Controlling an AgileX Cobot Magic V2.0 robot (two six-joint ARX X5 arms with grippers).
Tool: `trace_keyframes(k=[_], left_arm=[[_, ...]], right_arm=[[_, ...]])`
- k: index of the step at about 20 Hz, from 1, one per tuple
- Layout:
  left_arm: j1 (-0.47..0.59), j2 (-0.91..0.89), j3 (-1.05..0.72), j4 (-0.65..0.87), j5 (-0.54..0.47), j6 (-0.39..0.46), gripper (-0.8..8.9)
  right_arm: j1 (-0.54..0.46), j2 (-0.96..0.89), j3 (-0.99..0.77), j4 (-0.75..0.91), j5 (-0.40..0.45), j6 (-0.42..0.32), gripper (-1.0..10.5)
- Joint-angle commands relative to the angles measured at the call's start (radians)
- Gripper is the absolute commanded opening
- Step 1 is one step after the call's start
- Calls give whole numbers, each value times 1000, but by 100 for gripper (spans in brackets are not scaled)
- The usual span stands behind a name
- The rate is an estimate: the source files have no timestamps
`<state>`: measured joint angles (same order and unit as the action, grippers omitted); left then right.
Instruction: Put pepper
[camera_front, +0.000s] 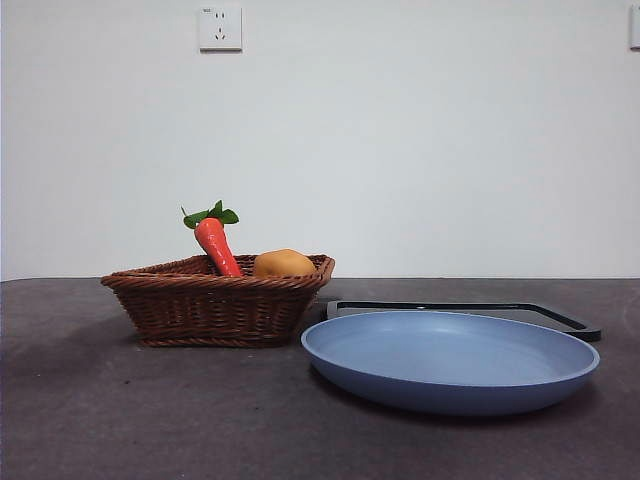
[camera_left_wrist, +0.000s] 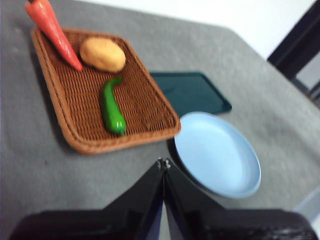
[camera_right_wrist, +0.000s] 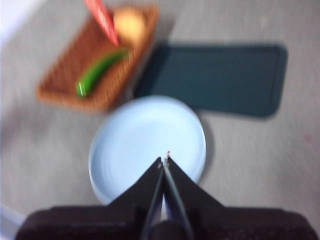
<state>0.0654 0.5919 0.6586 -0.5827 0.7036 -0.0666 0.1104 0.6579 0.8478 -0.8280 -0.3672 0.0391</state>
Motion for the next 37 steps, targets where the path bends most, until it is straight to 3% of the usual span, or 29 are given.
trace_keyframes(k=[1,3,8,10,11,12,21,28,34,37], left_arm=[[-1,16,52,-90,11,114,6],[-1,24,84,-156,8,154,6],[-1,25,101,-168,6,166,19],[-1,25,101,-168,6,164,189],[-1,25,101,-167,6,164,324],[-1,25,101,-167,6,163,381],[-1,25,101,-153,7,145,378],[-1,25,101,-144,7,145,378],[-1,25,101,-144,6,145,378],[-1,25,101,-144,7,145,378]], right_arm=[[3,36,61,-91,-2,-116,6],[3,60,87,-151,-1,-148,6],[3,67,89,-153,0,-148,15],[3,67,89,-153,0,-141,107],[3,67,89,-153,0,-133,198],[3,69,89,-153,0,-128,284],[3,167,89,-129,-2,-122,299],[9,495,89,-4,-1,-117,299],[73,782,89,146,9,-114,298],[91,877,89,209,62,-115,297]])
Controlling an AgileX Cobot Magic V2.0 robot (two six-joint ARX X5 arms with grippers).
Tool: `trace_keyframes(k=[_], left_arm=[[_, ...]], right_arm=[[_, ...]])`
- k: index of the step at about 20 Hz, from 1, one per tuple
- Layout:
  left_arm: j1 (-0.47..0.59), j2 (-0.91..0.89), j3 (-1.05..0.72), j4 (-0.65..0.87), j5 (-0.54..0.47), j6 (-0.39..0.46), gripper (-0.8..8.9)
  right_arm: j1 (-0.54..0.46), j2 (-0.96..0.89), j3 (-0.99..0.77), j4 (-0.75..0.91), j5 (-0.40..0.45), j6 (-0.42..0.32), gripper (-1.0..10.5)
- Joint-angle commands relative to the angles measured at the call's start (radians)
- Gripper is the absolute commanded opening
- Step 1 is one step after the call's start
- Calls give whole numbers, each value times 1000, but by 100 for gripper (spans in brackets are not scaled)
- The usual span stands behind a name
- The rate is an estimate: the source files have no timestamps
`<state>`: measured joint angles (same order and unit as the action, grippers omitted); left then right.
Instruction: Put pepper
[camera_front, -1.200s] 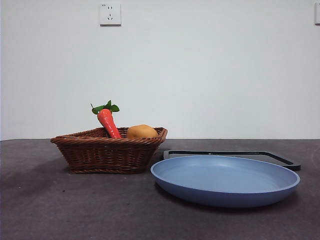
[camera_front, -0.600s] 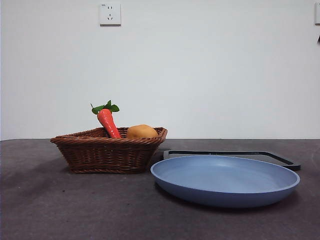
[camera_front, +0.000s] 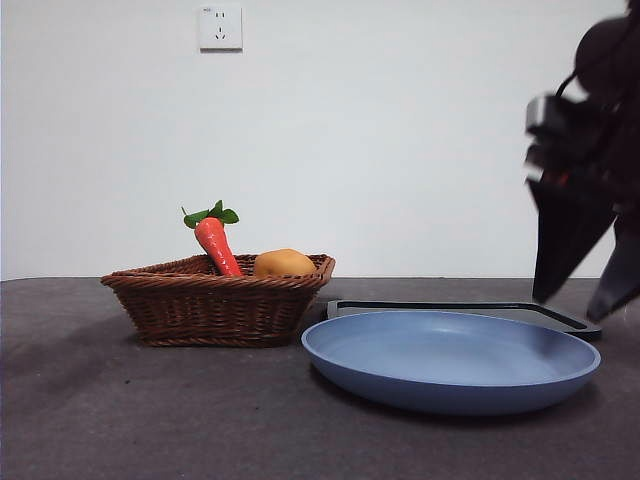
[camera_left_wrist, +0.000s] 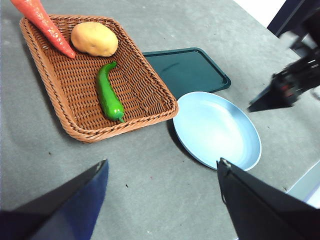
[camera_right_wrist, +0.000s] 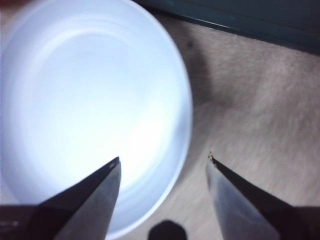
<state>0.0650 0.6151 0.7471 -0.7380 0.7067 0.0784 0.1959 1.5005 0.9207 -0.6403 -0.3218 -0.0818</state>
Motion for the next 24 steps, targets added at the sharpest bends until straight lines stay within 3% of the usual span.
trace_keyframes(k=[1,9,13,18,24], left_arm=[[-1,2,13,11,4,0,378],[-1,2,13,11,3,-1,378],[-1,2,13,11,2,-2,378],[-14,19,14,20,-38,-8,376],[-146,189,130,46,-168,-26,376]], right_arm=[[7,53,16,33,17,6,297],[17,151,16,57,6,6,175],[15,153,16,56,7,9,6],[13,119,16,47,6,72,5],[-42,-134,18,-89,8,75,5]])
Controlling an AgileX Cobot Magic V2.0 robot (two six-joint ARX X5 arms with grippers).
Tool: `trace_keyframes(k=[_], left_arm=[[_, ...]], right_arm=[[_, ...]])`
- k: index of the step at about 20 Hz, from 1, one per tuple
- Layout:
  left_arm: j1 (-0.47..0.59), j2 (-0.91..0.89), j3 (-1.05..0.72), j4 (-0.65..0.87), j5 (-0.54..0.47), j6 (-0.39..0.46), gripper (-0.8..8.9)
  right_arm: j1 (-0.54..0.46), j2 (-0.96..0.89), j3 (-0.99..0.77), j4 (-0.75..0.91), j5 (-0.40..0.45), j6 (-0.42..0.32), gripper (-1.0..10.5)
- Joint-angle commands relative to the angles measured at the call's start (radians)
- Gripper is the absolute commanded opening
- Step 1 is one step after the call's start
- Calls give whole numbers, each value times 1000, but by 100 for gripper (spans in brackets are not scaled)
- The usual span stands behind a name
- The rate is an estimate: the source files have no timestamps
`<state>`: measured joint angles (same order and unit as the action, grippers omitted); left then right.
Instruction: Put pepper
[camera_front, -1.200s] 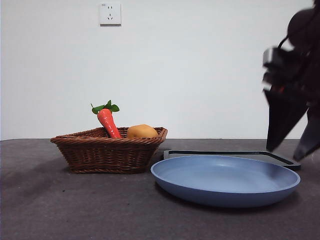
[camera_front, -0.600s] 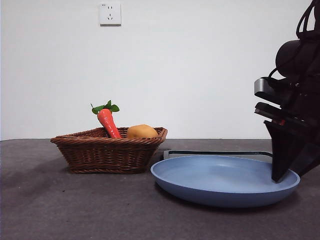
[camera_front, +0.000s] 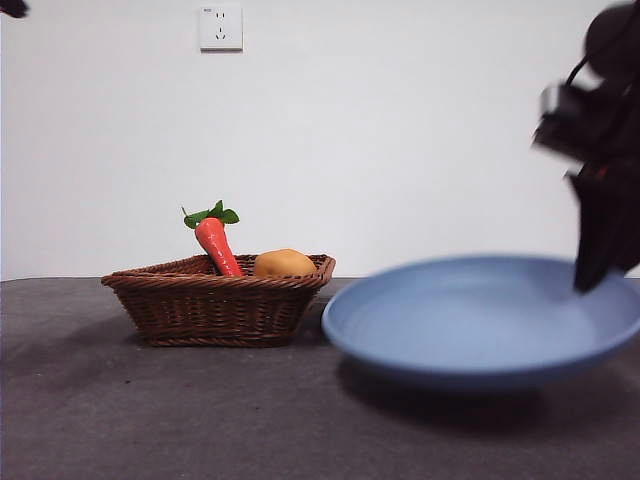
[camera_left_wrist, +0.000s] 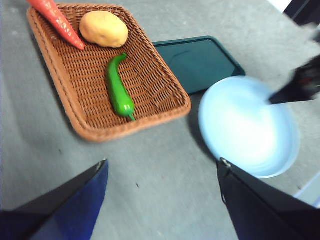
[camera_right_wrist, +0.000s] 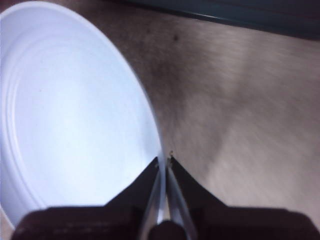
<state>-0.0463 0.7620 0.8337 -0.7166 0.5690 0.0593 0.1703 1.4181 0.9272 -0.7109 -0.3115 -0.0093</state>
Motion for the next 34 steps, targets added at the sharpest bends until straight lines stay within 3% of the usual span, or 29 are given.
trace_keyframes(k=[1,10,18,30,34], left_arm=[[-70,86,75,41,-66,-8,376],[-332,655,423,117,-388,-13,376],[-386,1085,677,118,-526,-10,375],[-393,1299,695,163,-569,-14,374],[-397,1299,695,155,-569,-33,247]], right_arm=[[-32,-103,11,-40,-2,2,6],[-105,-449,28,-151,-4,40,6],[-105,-525,28,-164,-4,80,6],[-105,-525,28,-172,-4,80,6],[-105,-525,28,-172,-4,79,6]])
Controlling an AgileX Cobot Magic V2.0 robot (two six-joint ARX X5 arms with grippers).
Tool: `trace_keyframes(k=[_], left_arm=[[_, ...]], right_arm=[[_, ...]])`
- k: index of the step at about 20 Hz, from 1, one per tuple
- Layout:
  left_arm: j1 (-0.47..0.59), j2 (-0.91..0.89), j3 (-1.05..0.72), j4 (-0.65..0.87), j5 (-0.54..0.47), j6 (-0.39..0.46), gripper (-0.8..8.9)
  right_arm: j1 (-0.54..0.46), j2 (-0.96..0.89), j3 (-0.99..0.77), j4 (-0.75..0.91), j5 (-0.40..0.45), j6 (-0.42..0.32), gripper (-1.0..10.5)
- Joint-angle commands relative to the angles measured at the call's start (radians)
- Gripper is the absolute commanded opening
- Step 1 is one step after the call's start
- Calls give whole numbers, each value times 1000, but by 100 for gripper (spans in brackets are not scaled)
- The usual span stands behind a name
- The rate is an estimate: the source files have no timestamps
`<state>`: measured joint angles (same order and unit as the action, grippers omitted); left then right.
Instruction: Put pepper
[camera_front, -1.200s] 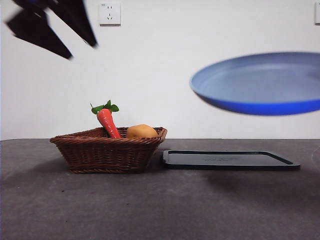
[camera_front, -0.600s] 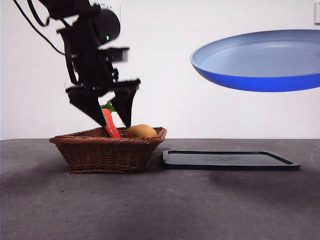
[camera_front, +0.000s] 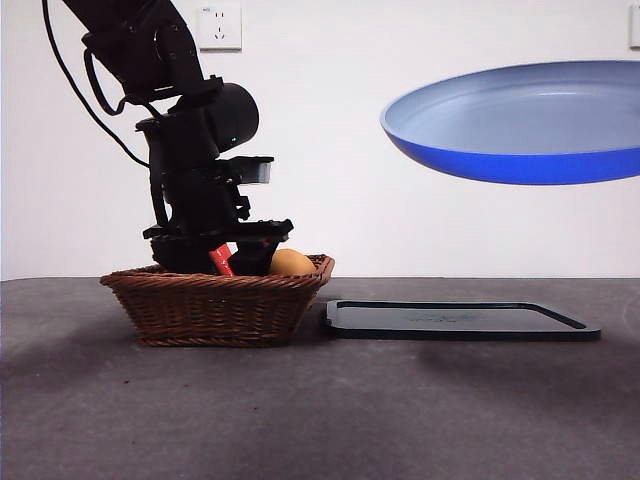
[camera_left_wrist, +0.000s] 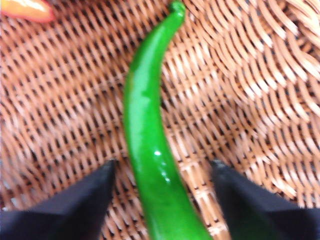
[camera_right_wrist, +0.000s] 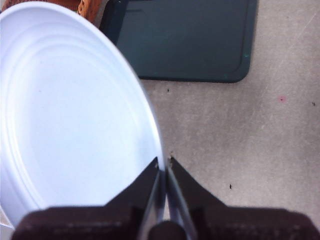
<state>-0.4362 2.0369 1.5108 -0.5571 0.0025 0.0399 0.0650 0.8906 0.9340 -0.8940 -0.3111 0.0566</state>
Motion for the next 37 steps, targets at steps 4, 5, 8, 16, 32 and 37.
trace_keyframes(k=[4,5,8,16,32,37], left_arm=[[-6,22,18,-25,-3,-22,160],[-1,17,18,-26,-3,-22,150],[2,-6,23,-37,-2,-22,150],[-9,-227,48,-140,63,-41,150],[-333,-174,47,-125,172,-25,150],[-336,-128,47,-143,174,-10,154]], right_arm=[[1,3,21,11,-4,5,6],[1,3,21,11,-3,0,6],[1,3,21,11,-4,-2,6],[1,115,21,35,-2,31,6],[95,443,21,202,-136,321,6],[97,443,21,195,-137,320,6]])
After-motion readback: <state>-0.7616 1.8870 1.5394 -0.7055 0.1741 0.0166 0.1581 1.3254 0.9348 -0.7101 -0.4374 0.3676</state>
